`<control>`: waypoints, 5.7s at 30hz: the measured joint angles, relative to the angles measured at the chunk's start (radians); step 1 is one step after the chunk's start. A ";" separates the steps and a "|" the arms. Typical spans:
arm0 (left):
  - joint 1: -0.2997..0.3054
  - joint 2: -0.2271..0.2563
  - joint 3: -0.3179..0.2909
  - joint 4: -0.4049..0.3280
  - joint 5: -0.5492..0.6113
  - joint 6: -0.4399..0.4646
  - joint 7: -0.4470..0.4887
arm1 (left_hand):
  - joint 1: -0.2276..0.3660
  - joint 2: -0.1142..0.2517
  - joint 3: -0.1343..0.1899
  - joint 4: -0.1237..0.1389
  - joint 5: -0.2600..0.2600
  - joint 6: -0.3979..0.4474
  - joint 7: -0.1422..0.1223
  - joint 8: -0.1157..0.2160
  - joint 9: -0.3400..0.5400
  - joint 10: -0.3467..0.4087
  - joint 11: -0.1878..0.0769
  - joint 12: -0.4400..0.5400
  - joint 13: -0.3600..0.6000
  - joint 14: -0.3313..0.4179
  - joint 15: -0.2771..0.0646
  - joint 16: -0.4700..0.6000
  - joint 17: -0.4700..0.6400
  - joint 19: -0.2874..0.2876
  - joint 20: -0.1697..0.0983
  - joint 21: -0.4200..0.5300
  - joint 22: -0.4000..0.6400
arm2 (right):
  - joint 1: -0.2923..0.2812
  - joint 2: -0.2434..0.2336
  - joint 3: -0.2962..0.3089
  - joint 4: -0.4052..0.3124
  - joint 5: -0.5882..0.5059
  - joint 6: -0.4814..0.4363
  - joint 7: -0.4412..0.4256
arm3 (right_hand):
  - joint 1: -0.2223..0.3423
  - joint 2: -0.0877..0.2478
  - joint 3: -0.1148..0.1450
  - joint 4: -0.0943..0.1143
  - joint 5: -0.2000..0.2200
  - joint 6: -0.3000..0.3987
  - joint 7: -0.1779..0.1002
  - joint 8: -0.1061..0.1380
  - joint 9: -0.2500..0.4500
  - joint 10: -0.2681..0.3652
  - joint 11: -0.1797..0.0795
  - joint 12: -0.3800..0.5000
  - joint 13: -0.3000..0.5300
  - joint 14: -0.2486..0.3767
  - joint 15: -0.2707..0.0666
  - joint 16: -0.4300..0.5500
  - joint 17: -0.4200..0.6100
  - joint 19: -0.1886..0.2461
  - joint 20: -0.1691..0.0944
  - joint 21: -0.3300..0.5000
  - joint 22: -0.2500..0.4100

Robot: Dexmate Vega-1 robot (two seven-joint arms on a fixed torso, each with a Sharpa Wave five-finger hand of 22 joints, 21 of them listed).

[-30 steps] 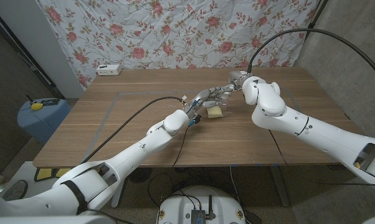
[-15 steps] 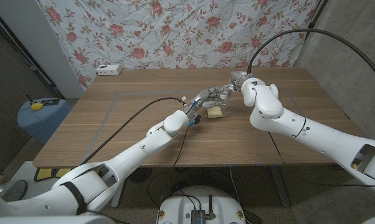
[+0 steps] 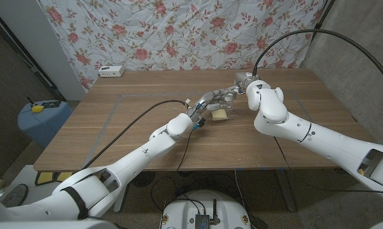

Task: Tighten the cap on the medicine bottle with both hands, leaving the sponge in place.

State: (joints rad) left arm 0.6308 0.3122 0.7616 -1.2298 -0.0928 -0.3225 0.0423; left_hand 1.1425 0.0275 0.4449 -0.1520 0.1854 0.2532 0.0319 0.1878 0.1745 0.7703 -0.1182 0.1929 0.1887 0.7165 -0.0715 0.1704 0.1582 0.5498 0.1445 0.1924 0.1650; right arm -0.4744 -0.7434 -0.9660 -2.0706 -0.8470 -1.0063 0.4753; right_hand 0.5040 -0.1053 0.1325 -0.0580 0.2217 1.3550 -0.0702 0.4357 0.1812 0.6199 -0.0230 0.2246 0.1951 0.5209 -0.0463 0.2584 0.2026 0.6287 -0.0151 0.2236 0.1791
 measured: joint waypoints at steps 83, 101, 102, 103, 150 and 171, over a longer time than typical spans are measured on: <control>-0.033 -0.006 -0.001 0.052 -0.017 -0.024 -0.047 | -0.008 -0.001 0.006 -0.002 0.000 0.000 0.000 0.000 0.000 0.002 0.002 0.000 0.000 0.000 0.000 0.000 0.000 -0.005 -0.005 0.000 0.000 | 0.099 -0.089 0.048 -0.064 0.243 0.105 0.191 | 0.342 0.077 0.134 -0.118 -0.012 -0.705 -0.016 -0.202 0.046 -0.437 0.069 -0.024 0.018 -0.316 0.101 -0.058 -0.001 -0.235 0.106 -0.024 -0.002; -0.032 -0.006 -0.002 0.054 -0.020 -0.025 -0.047 | -0.012 -0.005 0.006 -0.002 0.000 0.000 0.000 0.000 0.000 0.000 0.000 0.000 0.000 0.000 0.000 0.000 0.000 -0.005 -0.005 0.000 0.000 | 0.113 -0.086 0.037 -0.046 0.275 0.106 0.161 | 0.361 0.096 0.159 -0.110 -0.023 -0.618 -0.044 -0.173 0.042 -0.408 0.065 -0.016 0.019 -0.296 0.082 -0.047 0.000 -0.217 0.095 -0.020 -0.002; -0.032 -0.006 -0.002 0.054 -0.020 -0.025 -0.047 | -0.012 -0.005 0.006 -0.002 -0.001 0.000 0.000 0.000 0.000 0.000 0.000 0.000 0.000 0.000 0.000 0.000 0.000 -0.005 -0.005 0.000 0.000 | 0.113 -0.086 0.037 -0.045 0.277 0.106 0.160 | 0.361 0.096 0.161 -0.108 -0.023 -0.619 -0.044 -0.173 0.042 -0.403 0.065 -0.016 0.019 -0.296 0.082 -0.047 0.000 -0.215 0.093 -0.020 -0.002; -0.032 -0.006 -0.002 0.055 -0.020 -0.026 -0.047 | -0.012 -0.005 0.006 -0.002 -0.001 0.000 0.000 0.000 0.000 0.000 0.000 0.000 0.000 0.000 0.000 0.000 0.000 -0.005 -0.005 0.000 0.000 | 0.113 -0.086 0.036 -0.045 0.278 0.105 0.158 | 0.365 0.100 0.163 -0.106 -0.023 -0.616 -0.046 -0.173 0.042 -0.402 0.066 -0.016 0.019 -0.294 0.079 -0.045 0.000 -0.213 0.092 -0.020 -0.002; -0.024 -0.003 -0.004 0.041 -0.019 -0.019 -0.041 | -0.013 0.005 0.010 -0.006 0.000 0.000 0.000 0.000 0.000 0.001 0.001 0.000 0.000 0.000 0.000 0.000 0.000 -0.007 -0.003 0.000 0.000 | 0.085 -0.081 0.030 -0.028 0.320 0.064 -0.001 | 0.297 0.088 0.141 -0.072 -0.036 -0.394 -0.002 -0.106 0.026 -0.254 0.058 0.012 0.014 -0.177 0.017 -0.012 0.004 -0.111 0.065 0.004 0.000; -0.019 0.000 -0.006 0.035 -0.018 -0.019 -0.037 | -0.014 0.004 0.010 -0.006 0.000 0.002 -0.002 0.000 0.000 0.000 0.001 0.000 0.000 0.000 0.000 0.000 0.002 -0.007 -0.003 0.000 0.000 | 0.119 -0.054 -0.053 -0.034 0.243 -0.034 -0.004 | 0.247 0.081 0.126 -0.062 -0.038 -0.317 0.025 -0.088 0.017 -0.188 0.052 0.016 0.009 -0.134 0.013 -0.003 0.002 -0.079 0.062 0.004 0.000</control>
State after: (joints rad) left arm 0.6116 0.3121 0.7557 -1.1947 -0.1112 -0.3417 0.0053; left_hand 1.1290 0.0319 0.4548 -0.1583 0.1851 0.2553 0.0300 0.1878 0.1744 0.7706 -0.1177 0.1930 0.1887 0.7165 -0.0715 0.1704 0.1601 0.5427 0.1410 0.1924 0.1650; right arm -0.3551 -0.7978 -1.0189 -2.1043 -0.6040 -1.0401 0.4713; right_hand 0.7507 -0.0246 0.2589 -0.1198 0.1839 1.0385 -0.0450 0.3475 0.1985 0.4322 0.0290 0.2405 0.2043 0.3871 -0.0332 0.2554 0.2046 0.5492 0.0467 0.2272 0.1793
